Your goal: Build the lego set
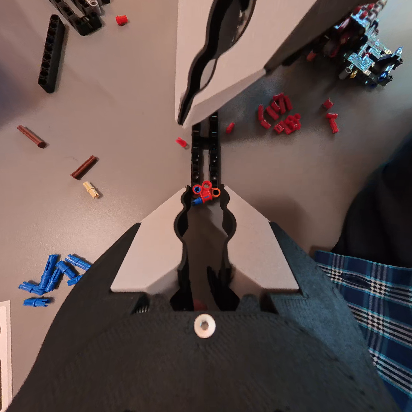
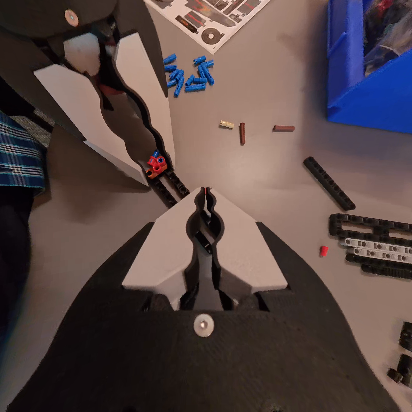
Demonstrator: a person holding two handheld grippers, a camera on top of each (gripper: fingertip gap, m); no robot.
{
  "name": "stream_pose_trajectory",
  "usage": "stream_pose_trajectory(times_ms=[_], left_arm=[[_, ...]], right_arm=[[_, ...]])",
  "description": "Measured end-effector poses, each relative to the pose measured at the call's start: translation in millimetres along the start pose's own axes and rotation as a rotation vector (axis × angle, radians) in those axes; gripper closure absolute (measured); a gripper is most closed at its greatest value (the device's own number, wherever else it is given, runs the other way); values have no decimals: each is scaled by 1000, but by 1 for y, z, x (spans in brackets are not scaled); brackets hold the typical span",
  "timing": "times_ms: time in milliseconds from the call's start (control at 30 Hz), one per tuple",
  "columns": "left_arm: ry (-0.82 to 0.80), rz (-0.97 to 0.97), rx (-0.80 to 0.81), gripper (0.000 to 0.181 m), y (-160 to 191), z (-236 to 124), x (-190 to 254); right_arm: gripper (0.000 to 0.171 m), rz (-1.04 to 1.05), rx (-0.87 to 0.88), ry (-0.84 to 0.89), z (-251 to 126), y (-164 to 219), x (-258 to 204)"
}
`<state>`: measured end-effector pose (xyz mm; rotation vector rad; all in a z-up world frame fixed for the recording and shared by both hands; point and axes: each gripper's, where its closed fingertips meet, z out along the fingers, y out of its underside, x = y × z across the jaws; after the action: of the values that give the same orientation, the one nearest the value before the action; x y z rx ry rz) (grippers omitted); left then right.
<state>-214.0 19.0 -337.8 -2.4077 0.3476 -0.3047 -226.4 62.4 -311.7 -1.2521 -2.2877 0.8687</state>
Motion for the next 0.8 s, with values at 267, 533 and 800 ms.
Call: stream_pose_trajectory(times_ms=[267, 533, 800], left_arm=[[12, 5, -10, 157, 1, 0, 3], [17, 0, -13, 156, 3, -2, 3], [16, 2, -7, 156, 3, -2, 2]], right_arm=[[165, 76, -74, -41, -1, 11, 9], [153, 113, -176, -46, 20, 16, 10], [171, 107, -175, 37, 26, 15, 13]])
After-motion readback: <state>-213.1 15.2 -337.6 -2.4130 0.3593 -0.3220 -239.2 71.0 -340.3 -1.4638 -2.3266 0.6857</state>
